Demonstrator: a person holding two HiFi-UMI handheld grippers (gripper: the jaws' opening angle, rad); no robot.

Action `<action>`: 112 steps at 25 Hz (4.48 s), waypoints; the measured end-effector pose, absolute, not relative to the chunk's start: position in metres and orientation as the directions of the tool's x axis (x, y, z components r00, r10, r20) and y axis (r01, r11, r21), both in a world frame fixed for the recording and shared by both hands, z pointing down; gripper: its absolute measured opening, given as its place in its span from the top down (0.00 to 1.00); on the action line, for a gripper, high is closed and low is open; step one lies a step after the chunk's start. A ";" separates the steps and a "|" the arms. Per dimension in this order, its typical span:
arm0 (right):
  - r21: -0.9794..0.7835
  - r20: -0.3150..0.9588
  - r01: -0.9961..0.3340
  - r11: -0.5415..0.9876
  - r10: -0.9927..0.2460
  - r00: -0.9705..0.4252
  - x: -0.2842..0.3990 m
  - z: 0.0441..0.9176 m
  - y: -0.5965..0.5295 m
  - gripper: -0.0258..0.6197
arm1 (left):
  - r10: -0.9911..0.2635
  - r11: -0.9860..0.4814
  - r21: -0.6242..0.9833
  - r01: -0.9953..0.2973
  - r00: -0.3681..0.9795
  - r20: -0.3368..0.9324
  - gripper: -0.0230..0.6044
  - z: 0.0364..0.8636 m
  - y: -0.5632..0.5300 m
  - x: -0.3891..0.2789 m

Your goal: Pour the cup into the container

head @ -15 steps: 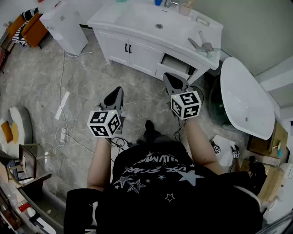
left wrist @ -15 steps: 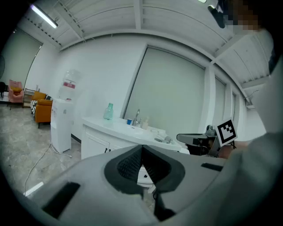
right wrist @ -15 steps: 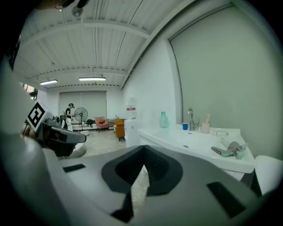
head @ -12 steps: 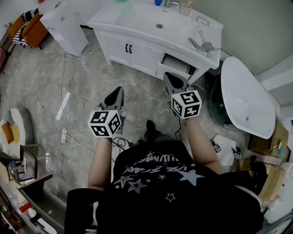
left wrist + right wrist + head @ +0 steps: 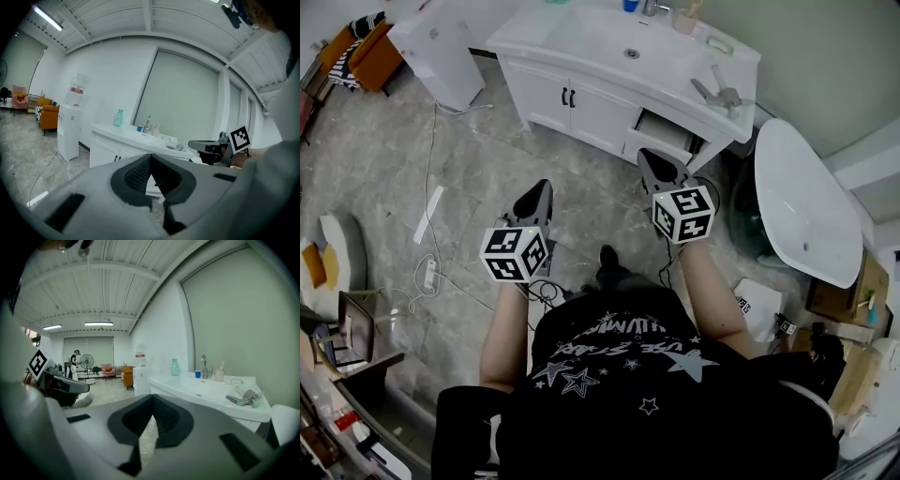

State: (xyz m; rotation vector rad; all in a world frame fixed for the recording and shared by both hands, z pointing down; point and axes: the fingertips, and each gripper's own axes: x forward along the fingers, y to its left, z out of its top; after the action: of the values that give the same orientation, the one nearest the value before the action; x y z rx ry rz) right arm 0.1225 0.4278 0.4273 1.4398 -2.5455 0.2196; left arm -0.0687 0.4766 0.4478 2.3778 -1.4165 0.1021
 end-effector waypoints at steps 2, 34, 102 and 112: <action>-0.053 0.247 -0.857 0.513 -0.825 -0.509 0.119 0.429 0.429 0.95 | -0.836 -0.419 0.280 -0.864 0.488 0.253 0.95 0.451 0.482 -0.073; -0.105 0.238 -0.879 0.465 -0.846 -0.476 0.113 0.448 0.197 0.40 | -0.866 -0.346 0.235 -0.908 0.405 0.294 0.95 0.447 0.286 -0.106; 0.009 0.401 -0.994 -0.109 -0.910 0.104 0.203 0.542 -0.332 0.36 | -0.628 -0.689 0.210 -0.694 0.716 0.306 0.95 0.457 -0.374 -0.100; 0.012 0.398 -0.992 -0.122 -0.910 0.117 0.208 0.556 -0.357 0.39 | -0.654 -0.649 0.214 -0.730 0.679 0.334 0.95 0.475 -0.391 -0.109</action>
State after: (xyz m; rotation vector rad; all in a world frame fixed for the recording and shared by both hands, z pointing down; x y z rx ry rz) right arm 0.2079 -0.3568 0.5558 2.1221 -1.8728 0.4281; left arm -0.1086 -0.3909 0.4745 2.5627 -1.0925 0.3247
